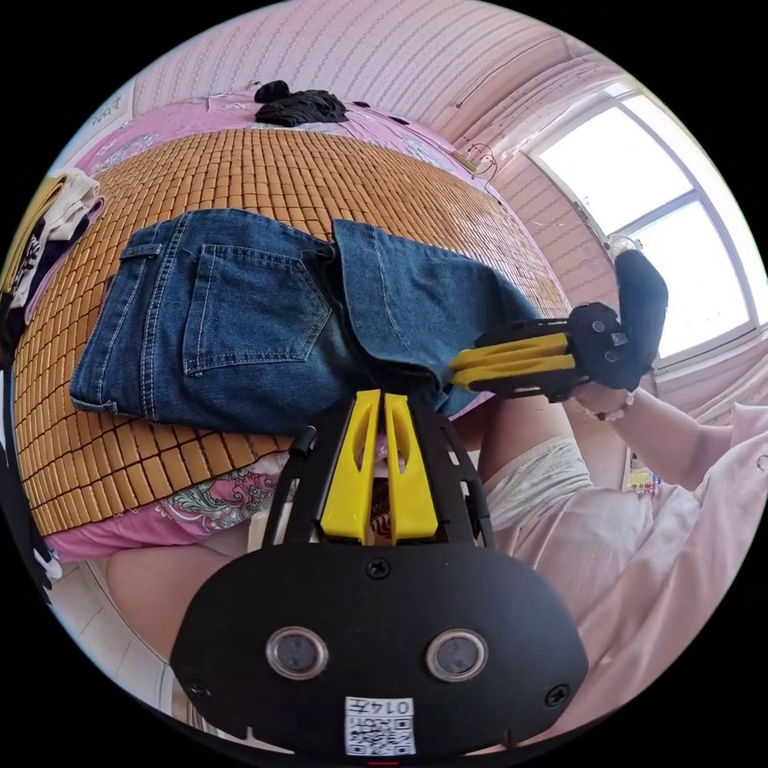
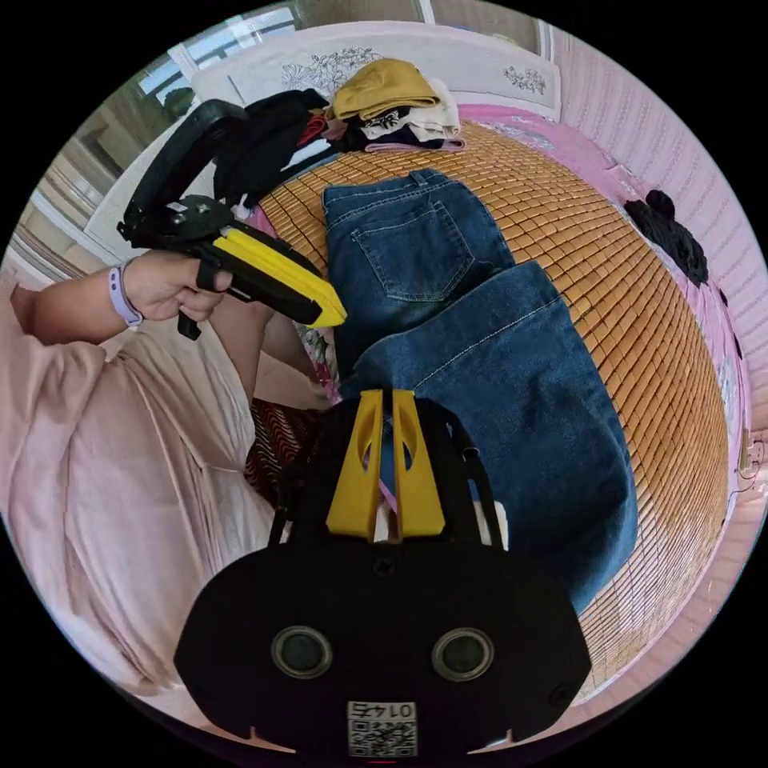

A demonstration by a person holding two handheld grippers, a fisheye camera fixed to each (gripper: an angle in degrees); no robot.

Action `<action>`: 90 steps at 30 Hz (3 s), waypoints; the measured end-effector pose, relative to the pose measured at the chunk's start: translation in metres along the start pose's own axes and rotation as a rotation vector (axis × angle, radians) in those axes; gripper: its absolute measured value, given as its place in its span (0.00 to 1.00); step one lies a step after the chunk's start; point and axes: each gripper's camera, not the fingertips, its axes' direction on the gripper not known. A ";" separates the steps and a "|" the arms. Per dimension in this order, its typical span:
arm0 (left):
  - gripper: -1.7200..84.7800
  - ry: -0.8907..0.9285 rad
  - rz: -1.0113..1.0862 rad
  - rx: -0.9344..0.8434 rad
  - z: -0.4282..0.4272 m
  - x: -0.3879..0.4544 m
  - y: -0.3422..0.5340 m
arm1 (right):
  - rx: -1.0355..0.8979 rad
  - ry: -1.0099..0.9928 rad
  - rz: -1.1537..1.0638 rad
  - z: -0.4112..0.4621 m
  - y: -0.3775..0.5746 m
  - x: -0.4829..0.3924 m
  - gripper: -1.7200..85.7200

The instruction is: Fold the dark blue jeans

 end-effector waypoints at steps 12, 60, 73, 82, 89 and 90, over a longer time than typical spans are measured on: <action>0.01 0.033 -0.049 0.047 -0.013 -0.010 0.005 | -0.036 -0.254 -0.067 0.005 -0.023 0.002 0.04; 0.06 -0.129 0.287 0.058 -0.122 0.107 -0.049 | 0.357 -0.172 -0.235 -0.163 -0.043 0.080 0.05; 0.09 -0.426 -0.234 0.012 -0.111 -0.044 -0.048 | 0.139 -0.004 0.403 0.000 0.011 0.183 0.14; 0.08 -0.365 -0.104 -0.062 -0.029 -0.014 -0.096 | 0.151 -0.221 0.984 0.055 0.172 0.197 0.16; 0.02 -0.434 -0.026 -0.183 -0.001 0.004 -0.102 | 0.380 -0.314 0.667 -0.034 0.113 0.187 0.04; 0.01 -0.385 -0.008 -0.191 0.000 0.010 -0.099 | 0.400 -0.305 0.640 -0.042 0.112 0.185 0.04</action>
